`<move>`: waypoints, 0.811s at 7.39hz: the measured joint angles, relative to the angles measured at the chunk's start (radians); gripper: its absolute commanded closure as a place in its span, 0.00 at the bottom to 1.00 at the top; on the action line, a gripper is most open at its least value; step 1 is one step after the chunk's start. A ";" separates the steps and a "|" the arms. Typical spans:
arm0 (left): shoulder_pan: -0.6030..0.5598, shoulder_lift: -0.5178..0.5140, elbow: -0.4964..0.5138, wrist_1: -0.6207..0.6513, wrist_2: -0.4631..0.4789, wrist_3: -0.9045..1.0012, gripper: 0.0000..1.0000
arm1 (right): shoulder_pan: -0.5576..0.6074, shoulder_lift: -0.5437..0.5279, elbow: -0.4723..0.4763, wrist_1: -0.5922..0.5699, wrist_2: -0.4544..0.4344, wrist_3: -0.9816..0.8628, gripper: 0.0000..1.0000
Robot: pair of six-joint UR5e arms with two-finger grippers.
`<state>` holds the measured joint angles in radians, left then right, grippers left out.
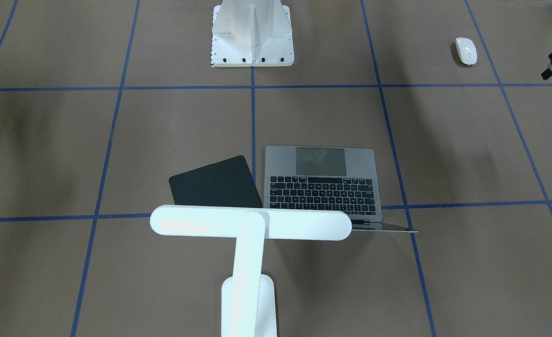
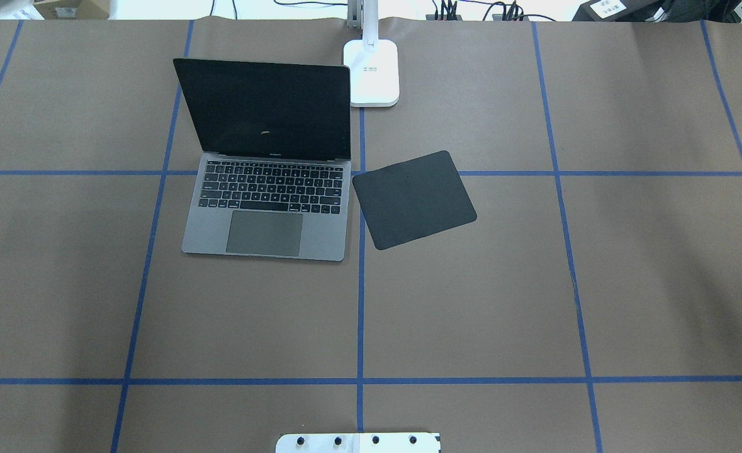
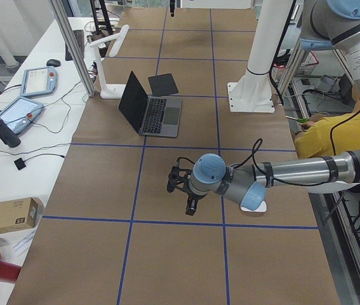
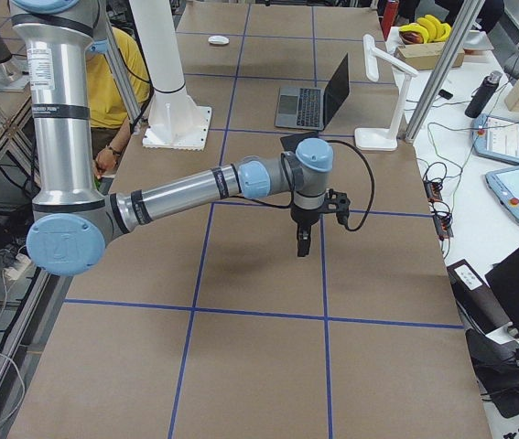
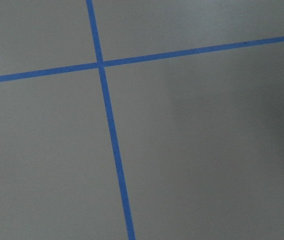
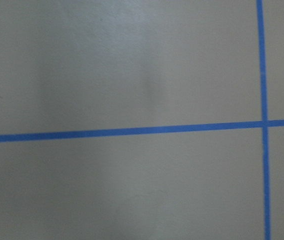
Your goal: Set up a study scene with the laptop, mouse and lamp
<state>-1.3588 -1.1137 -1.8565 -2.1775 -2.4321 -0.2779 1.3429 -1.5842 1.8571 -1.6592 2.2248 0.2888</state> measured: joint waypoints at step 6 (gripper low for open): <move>0.733 0.219 -0.054 -0.321 0.317 -0.605 0.00 | 0.124 -0.149 -0.007 0.001 0.063 -0.246 0.00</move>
<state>-0.6262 -0.8951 -1.9101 -2.4981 -2.1153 -0.8830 1.4671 -1.7327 1.8501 -1.6582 2.2877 0.0429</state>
